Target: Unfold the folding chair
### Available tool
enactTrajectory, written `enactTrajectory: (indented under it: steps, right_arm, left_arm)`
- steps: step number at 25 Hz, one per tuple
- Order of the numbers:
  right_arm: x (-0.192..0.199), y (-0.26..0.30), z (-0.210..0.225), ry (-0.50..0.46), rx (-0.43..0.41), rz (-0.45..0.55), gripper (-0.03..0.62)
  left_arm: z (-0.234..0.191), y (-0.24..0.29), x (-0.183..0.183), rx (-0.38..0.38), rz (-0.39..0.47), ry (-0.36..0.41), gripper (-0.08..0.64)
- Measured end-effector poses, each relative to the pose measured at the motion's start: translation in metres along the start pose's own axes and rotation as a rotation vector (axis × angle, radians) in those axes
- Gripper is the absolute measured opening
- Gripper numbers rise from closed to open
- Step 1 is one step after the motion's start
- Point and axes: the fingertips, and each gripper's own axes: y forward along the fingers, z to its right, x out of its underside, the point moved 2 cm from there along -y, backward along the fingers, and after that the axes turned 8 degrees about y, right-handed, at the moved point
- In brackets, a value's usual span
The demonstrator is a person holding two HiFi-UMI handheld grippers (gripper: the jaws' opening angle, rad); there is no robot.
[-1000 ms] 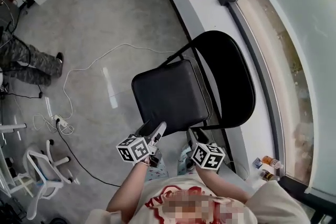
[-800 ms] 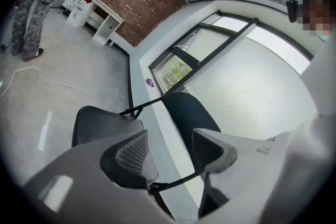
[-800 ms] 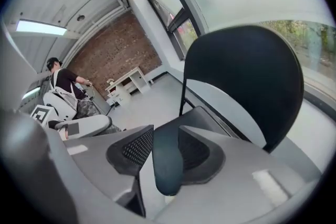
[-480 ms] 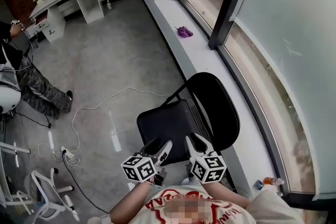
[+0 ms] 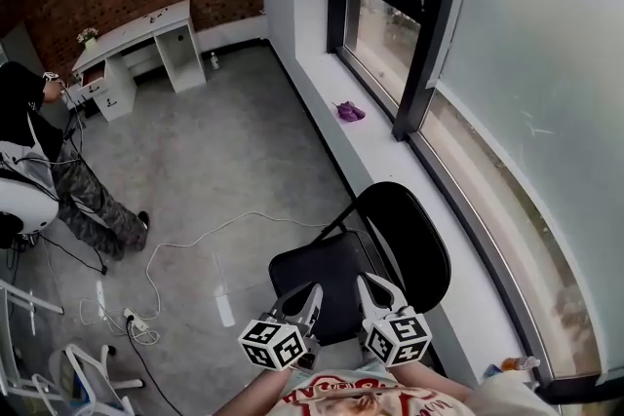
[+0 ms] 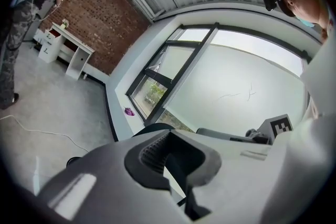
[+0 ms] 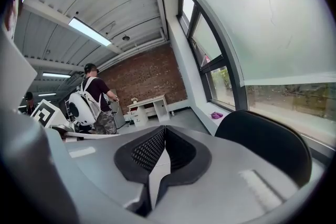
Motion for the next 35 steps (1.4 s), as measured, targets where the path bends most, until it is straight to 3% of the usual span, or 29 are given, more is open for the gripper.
enactTrajectory:
  steps: [6,10,19,23,27,32,35]
  right_arm:
    - [-0.004,0.011,-0.03,-0.032,-0.051,-0.004,0.023]
    - [-0.007,0.019,-0.061,-0.055,-0.067,0.021,0.023]
    - [0.01,0.027,-0.108,-0.051,0.046,0.093,0.023]
    - [0.005,0.011,-0.115,-0.072,0.033,0.113,0.023]
    - [-0.013,-0.006,-0.118,-0.038,0.025,0.175,0.023]
    - [-0.015,-0.06,-0.119,-0.036,0.024,0.249,0.023]
    - [-0.007,-0.103,-0.111,-0.046,0.037,0.276,0.023]
  left_arm:
    - [-0.008,-0.015,-0.022,-0.011,0.016,0.088,0.005]
    - [-0.014,-0.033,-0.032,0.029,0.01,0.141,0.005]
    - [-0.041,-0.073,-0.031,0.167,-0.039,0.125,0.005]
    - [-0.03,-0.08,-0.044,0.184,-0.017,0.188,0.005]
    - [-0.014,-0.091,-0.053,0.184,0.0,0.193,0.005]
    - [0.027,-0.108,-0.037,0.233,-0.018,0.236,0.005]
    - [0.063,-0.112,-0.02,0.259,0.0,0.224,0.005]
